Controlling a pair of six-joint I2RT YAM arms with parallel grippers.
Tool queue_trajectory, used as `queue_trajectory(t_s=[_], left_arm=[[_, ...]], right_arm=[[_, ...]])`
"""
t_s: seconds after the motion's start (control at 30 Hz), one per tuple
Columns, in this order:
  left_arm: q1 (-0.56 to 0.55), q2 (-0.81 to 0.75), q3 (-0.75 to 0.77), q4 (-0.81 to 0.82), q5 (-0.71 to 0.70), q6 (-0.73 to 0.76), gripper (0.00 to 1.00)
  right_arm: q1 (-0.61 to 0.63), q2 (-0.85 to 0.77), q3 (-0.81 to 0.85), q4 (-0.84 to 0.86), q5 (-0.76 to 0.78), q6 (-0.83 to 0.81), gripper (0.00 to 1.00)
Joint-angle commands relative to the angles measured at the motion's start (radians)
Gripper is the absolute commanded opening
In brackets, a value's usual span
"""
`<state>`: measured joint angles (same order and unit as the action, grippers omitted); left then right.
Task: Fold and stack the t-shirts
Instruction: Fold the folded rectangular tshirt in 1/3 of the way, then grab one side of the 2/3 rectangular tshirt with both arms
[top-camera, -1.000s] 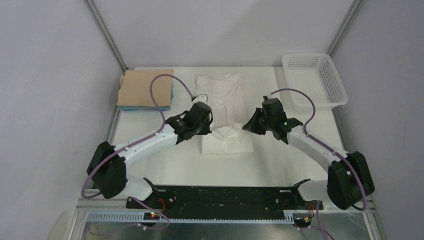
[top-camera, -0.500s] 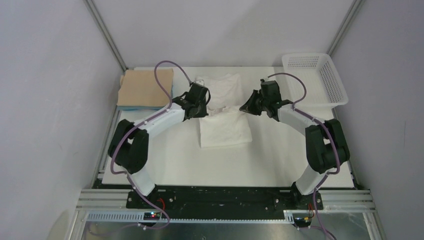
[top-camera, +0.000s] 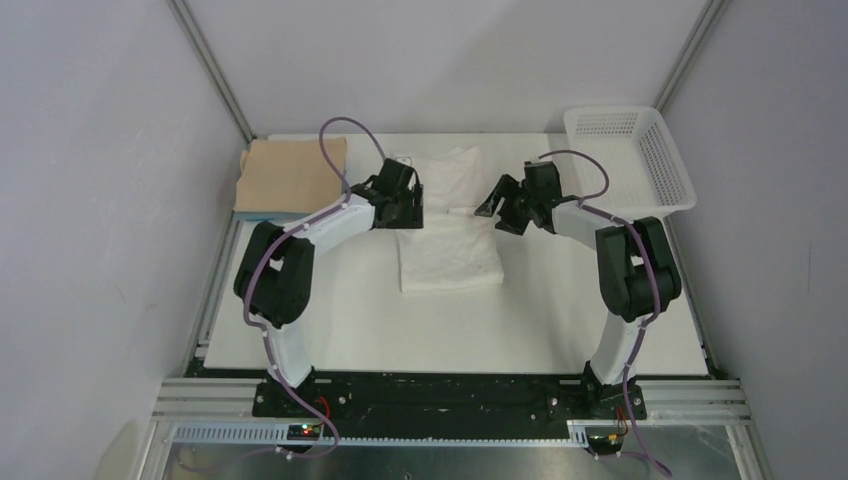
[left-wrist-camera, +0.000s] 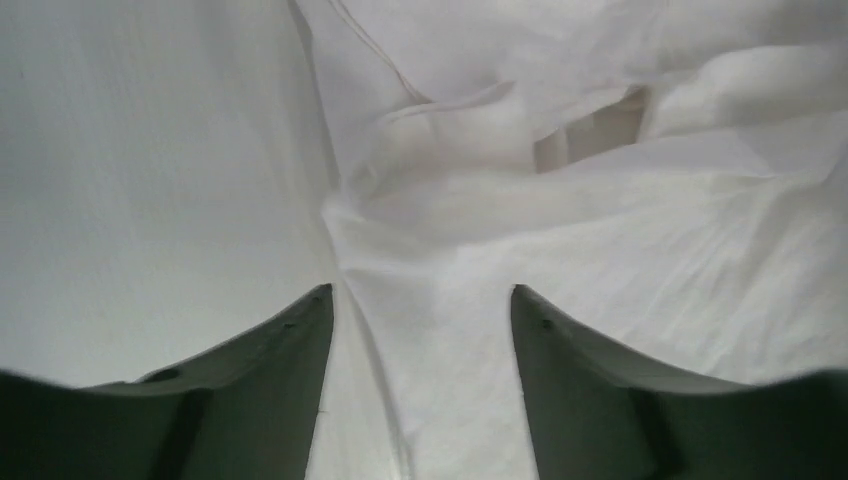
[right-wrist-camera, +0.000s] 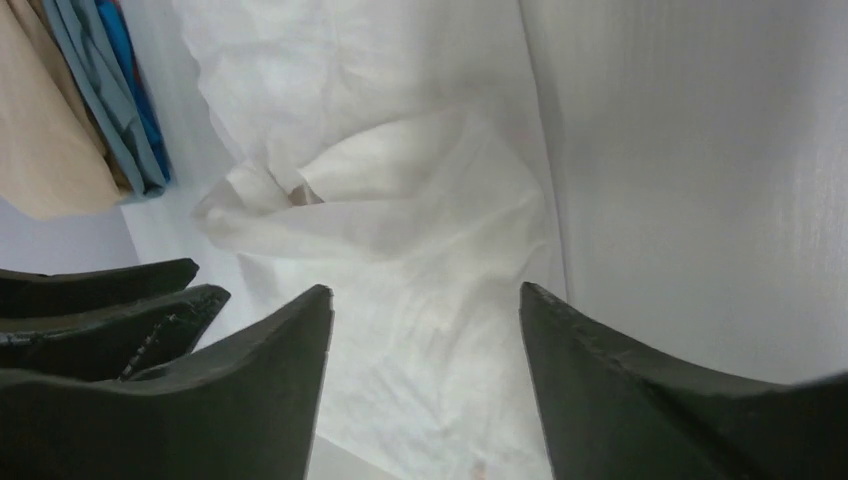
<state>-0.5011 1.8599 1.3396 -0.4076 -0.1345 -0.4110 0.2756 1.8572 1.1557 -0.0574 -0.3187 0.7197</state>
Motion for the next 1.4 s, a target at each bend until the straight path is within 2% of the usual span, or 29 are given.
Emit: queue_trajectory(t_s=[0.0,0.07,0.1,0.23,0.43,0.53,0.67,0.77,0.87,0.97,1.2,1.27,1.3,1.37], left_arm=[[0.007,-0.039,0.061,0.015,0.006,0.025,0.91],[0.007,-0.094,0.047,0.017,0.009,0.014,0.99],[0.007,-0.109,0.036,0.017,0.014,0.002,0.99],[0.002,-0.215,-0.087,0.020,0.031,-0.065,1.00],[-0.064,-0.379,-0.385,0.061,0.049,-0.186,1.00],[-0.104,-0.427,-0.472,0.102,0.068,-0.236,1.00],[-0.123,-0.441,-0.576,0.153,0.082,-0.309,0.99],[-0.123,-0.433,-0.624,0.197,0.098,-0.334,0.90],[-0.122,-0.417,-0.639,0.217,0.105,-0.347,0.75],[-0.123,-0.392,-0.645,0.238,0.118,-0.351,0.66],[-0.123,-0.343,-0.676,0.317,0.191,-0.362,0.32],[-0.123,-0.327,-0.673,0.324,0.180,-0.363,0.19],[-0.122,-0.320,-0.671,0.326,0.173,-0.364,0.06],[-0.123,-0.302,-0.667,0.332,0.169,-0.362,0.01]], right_arm=[[-0.008,-0.032,0.058,-0.003,-0.003,-0.018,0.80],[-0.002,-0.063,0.057,-0.055,0.024,-0.038,0.89],[0.006,-0.088,0.054,-0.073,0.036,-0.046,0.94],[0.054,-0.186,-0.021,-0.137,0.127,-0.092,0.99],[0.108,-0.358,-0.252,-0.154,0.210,-0.042,0.99],[0.125,-0.410,-0.345,-0.158,0.240,-0.024,0.99],[0.138,-0.416,-0.407,-0.150,0.229,0.006,0.91],[0.150,-0.408,-0.438,-0.122,0.225,0.023,0.84],[0.155,-0.394,-0.449,-0.106,0.221,0.034,0.75],[0.159,-0.372,-0.454,-0.090,0.218,0.040,0.67],[0.161,-0.340,-0.483,-0.045,0.230,0.058,0.48],[0.161,-0.332,-0.499,-0.017,0.242,0.061,0.37],[0.161,-0.327,-0.504,-0.001,0.247,0.061,0.29],[0.160,-0.310,-0.517,0.008,0.250,0.064,0.20]])
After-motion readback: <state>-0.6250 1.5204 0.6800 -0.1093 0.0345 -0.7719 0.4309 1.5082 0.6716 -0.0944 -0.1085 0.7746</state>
